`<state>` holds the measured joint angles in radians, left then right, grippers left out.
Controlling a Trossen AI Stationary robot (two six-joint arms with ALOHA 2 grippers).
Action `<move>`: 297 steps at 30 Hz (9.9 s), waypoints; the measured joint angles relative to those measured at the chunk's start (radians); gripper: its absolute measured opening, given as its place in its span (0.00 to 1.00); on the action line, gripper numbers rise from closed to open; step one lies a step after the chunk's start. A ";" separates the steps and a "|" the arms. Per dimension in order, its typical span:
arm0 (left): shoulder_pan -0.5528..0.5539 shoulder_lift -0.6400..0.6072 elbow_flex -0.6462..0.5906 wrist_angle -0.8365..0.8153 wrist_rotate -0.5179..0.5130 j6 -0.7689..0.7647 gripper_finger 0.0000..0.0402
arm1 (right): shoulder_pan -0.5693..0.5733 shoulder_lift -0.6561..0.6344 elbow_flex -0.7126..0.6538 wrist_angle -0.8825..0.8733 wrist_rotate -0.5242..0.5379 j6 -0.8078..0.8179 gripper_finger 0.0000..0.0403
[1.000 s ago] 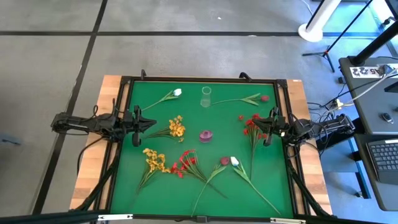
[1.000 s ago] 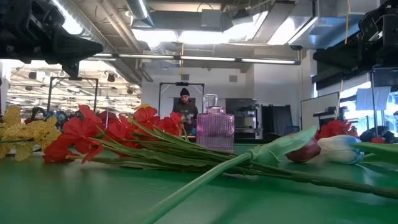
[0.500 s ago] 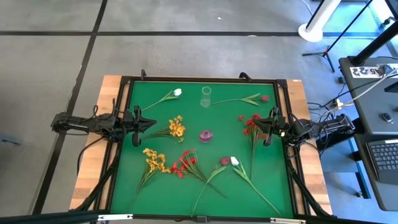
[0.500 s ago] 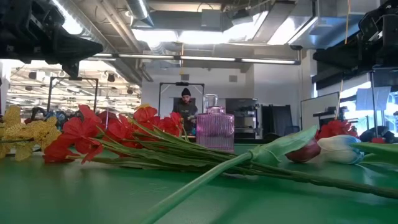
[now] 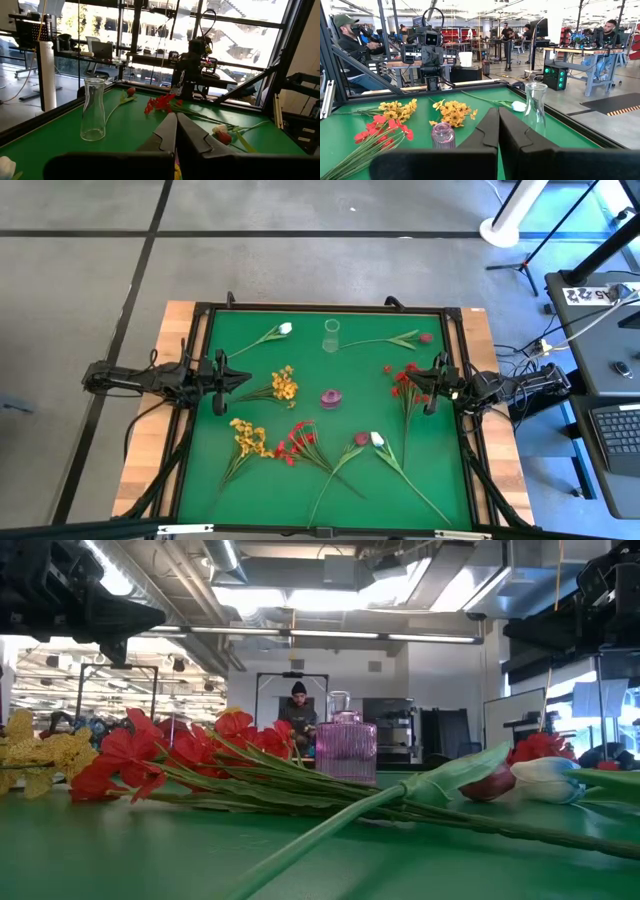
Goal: Sort flowers into vase by color
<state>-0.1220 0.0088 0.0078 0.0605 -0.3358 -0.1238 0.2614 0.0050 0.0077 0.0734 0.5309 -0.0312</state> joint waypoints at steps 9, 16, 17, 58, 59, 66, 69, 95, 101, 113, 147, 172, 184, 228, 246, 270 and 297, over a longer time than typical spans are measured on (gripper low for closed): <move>0.000 0.000 0.000 0.000 0.000 0.000 0.00 | 0.000 0.000 0.000 0.000 0.000 0.000 0.00; 0.000 0.000 0.000 0.000 0.000 0.000 0.00 | 0.000 0.000 0.000 0.000 0.000 0.000 0.00; 0.000 0.000 0.000 0.000 0.000 0.000 0.00 | 0.000 0.000 0.000 0.000 0.000 0.000 0.00; 0.000 0.000 0.000 0.000 0.000 0.000 0.00 | 0.000 0.000 0.000 0.000 0.000 0.000 0.00; 0.000 0.000 0.000 0.000 0.000 0.000 0.00 | 0.000 0.000 0.000 0.000 0.000 0.000 0.00; 0.000 0.000 0.000 0.000 0.000 0.000 0.00 | 0.000 0.000 0.000 0.000 0.000 0.000 0.00; 0.000 0.000 0.000 0.000 0.000 0.000 0.00 | 0.000 0.000 0.000 0.000 0.000 0.000 0.00; 0.000 0.000 0.000 0.000 0.000 0.000 0.00 | 0.000 0.000 0.000 0.000 0.000 0.000 0.00; 0.000 0.000 0.000 0.000 0.000 0.000 0.00 | 0.000 0.000 0.000 0.002 0.001 -0.007 0.00; 0.000 0.000 0.000 0.000 0.000 0.000 0.00 | 0.000 0.024 0.091 0.200 -0.008 -0.001 0.00; 0.000 0.000 0.000 0.000 0.000 0.000 0.00 | 0.000 0.998 0.736 -0.496 -0.306 0.446 0.00; 0.000 0.000 0.000 0.000 0.000 0.000 0.00 | 0.000 1.027 0.736 -1.047 -0.189 1.126 0.25; 0.000 0.000 0.000 0.000 0.000 0.000 0.00 | 0.001 1.027 0.592 -0.904 -0.337 1.270 0.35; 0.000 0.000 0.000 0.000 0.000 0.000 0.00 | 0.000 1.012 0.356 -0.632 -0.277 1.311 0.02; 0.000 0.000 0.000 0.000 0.000 0.000 0.00 | 0.000 0.926 0.590 -0.690 -0.081 1.119 0.00; 0.000 0.000 0.000 0.000 0.000 0.000 0.00 | 0.000 1.210 0.600 -0.618 -0.176 1.045 0.48; 0.000 0.000 0.000 0.000 0.000 0.000 0.00 | -0.001 1.463 0.602 -0.601 -0.185 1.090 0.05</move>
<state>-0.1219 0.0090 0.0082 0.0605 -0.3355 -0.1238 0.2607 1.4684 0.6102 -0.5273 0.3462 1.0589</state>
